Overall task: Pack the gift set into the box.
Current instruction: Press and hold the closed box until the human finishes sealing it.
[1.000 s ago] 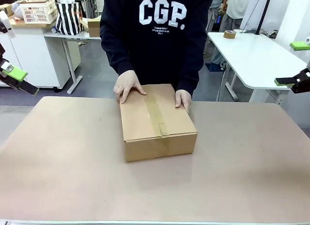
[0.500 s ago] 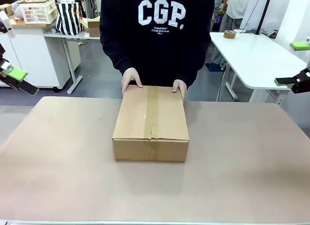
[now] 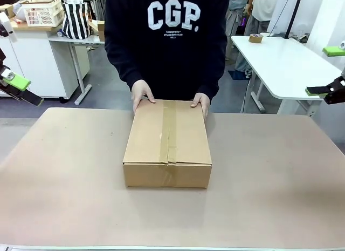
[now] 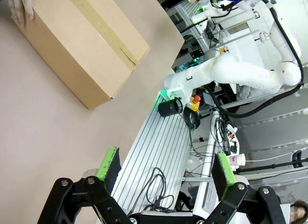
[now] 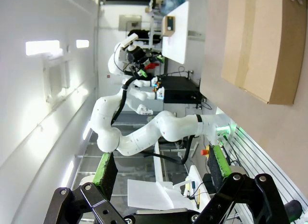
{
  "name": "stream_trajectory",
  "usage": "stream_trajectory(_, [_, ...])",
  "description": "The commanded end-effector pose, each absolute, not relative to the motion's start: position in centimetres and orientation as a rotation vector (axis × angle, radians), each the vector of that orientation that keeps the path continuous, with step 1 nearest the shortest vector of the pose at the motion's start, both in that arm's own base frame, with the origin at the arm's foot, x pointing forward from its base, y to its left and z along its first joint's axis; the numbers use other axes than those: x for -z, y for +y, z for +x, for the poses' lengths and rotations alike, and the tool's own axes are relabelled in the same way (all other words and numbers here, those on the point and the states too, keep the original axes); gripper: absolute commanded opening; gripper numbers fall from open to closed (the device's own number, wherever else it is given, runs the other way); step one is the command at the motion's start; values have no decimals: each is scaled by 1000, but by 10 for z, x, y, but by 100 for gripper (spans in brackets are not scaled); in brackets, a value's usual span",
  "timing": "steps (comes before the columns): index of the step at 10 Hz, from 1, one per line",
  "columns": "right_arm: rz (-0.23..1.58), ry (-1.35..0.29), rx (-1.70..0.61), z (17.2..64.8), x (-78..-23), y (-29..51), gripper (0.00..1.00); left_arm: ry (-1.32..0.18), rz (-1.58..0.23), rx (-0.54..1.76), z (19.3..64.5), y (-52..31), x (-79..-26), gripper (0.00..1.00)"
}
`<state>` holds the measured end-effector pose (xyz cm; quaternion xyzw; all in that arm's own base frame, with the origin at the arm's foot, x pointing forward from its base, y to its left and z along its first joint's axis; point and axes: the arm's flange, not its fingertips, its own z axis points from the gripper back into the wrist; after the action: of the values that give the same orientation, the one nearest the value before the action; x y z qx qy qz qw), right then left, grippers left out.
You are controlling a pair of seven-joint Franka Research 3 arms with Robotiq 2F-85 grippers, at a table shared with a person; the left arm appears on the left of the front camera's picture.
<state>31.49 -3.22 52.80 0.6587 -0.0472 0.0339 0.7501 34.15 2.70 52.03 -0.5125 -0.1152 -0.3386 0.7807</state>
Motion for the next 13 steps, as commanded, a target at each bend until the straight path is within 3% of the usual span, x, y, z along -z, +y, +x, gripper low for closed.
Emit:
stream_trajectory(1, [1444, -100, -74, 315, -533, -32, 100, -247, -1108, 739, 339, 29, -518, 100])
stream_trajectory(9, [1423, -99, -106, 311, -533, -32, 100, -233, -1088, 807, 339, 18, -526, 100])
stream_trajectory(10, [1344, -170, -79, 321, -532, -23, 100, -265, -999, 877, 346, 6, -528, 100])
stream_trajectory(13, [1097, -416, -470, 351, -526, 49, 100, -374, -782, 1172, 368, -38, -519, 100])
